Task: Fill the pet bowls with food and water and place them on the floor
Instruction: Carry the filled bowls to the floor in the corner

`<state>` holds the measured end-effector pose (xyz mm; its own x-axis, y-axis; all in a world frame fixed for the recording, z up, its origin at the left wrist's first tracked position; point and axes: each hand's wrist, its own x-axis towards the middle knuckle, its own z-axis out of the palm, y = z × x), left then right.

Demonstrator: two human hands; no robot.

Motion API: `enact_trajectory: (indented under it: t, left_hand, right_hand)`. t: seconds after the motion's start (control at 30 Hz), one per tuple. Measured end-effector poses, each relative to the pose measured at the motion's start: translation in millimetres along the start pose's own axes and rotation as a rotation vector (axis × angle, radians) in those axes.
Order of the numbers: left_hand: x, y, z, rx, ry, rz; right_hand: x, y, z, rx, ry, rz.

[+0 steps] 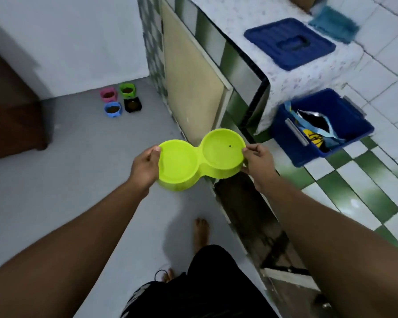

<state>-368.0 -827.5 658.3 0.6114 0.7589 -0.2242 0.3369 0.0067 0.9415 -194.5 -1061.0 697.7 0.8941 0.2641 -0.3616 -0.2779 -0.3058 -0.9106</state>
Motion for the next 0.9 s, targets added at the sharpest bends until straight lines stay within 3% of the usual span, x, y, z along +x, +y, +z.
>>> enact_trajectory:
  t: [0.5,0.9]
  left_hand:
    - [167.1,11.8,-119.8,-0.054,0.468,-0.097]
    - [329.1,-1.3,-194.8,-0.078,0.567,-0.102]
  right_hand:
    - [170.6,-107.2,235.6,0.044,-0.458,-0.015]
    - [295.6,-174.5,410.5,-0.076,-0.551,-0.054]
